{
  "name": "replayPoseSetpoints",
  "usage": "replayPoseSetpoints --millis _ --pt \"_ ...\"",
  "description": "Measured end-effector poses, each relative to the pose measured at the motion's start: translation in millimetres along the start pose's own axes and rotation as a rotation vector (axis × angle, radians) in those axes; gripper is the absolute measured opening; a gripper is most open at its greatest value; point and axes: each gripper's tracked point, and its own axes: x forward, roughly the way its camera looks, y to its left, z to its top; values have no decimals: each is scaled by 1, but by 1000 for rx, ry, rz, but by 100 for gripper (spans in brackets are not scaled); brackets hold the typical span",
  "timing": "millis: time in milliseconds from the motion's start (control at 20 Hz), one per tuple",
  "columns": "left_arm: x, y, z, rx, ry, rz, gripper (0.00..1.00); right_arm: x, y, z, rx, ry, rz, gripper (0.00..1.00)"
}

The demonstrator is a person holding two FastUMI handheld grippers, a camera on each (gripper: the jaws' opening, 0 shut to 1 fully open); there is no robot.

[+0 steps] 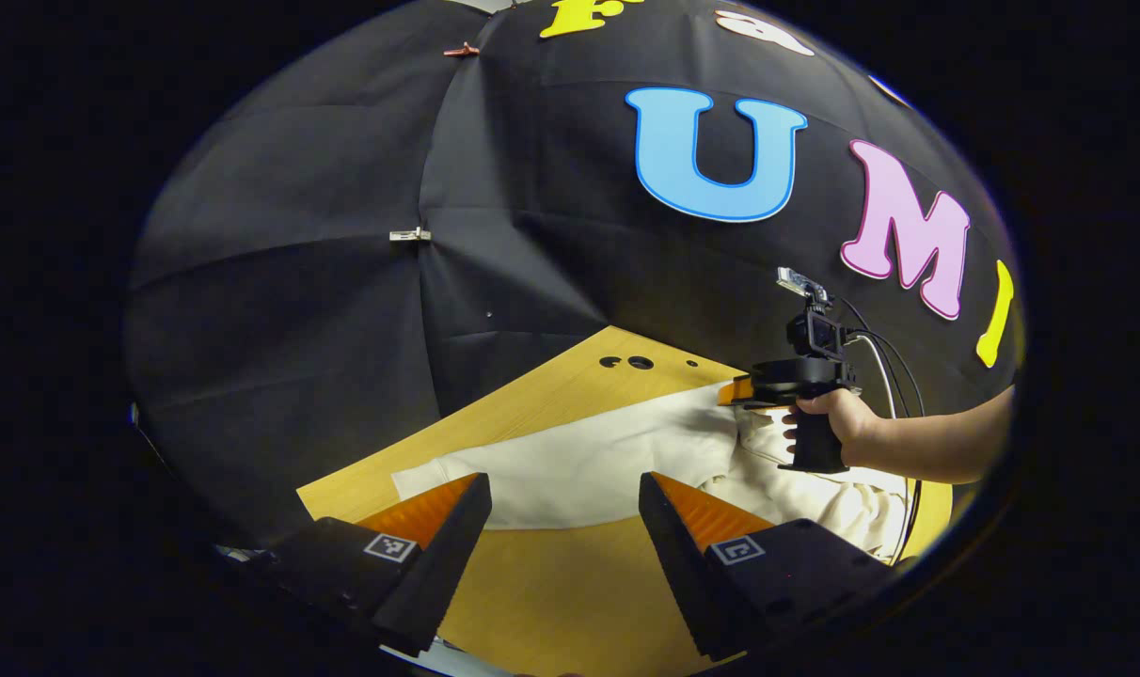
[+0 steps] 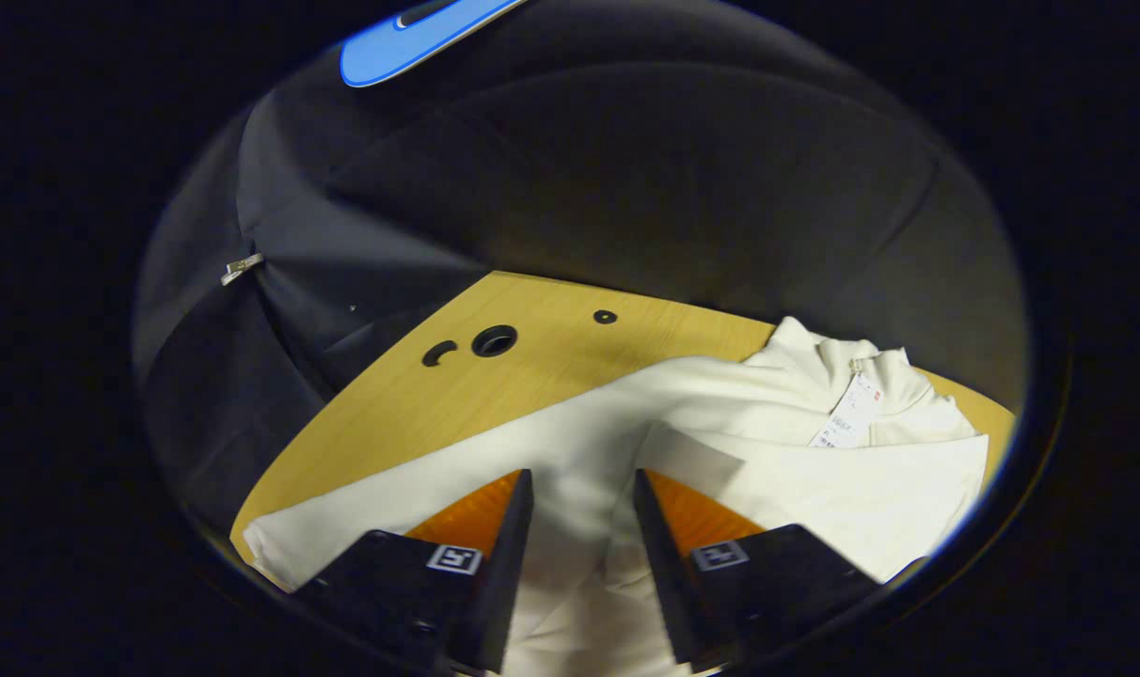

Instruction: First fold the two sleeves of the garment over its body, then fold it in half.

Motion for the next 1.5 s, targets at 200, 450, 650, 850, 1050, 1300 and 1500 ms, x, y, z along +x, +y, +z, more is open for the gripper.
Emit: replayPoseSetpoints --millis 200,450,650,850,1050,1300,1500 --pt "35 25 -3 -4 10 76 97 -44 -23 1 31 -54 -52 100" --pt "84 60 -39 -25 96 179 98 -114 -84 -20 90 -110 -202 99" --pt "101 91 -59 -93 152 245 98 -177 -139 -21 105 -151 -312 99" --pt "111 104 -72 -104 199 279 98 -240 -193 -21 147 -193 -415 99" --pt "118 117 -92 -88 270 310 98 -296 -228 -36 164 -203 -476 99" --pt "127 110 -102 1 292 328 93 -357 -247 -64 163 -198 -532 99" --pt "132 105 -105 -11 357 287 90 -392 -246 -95 209 -180 -535 99"
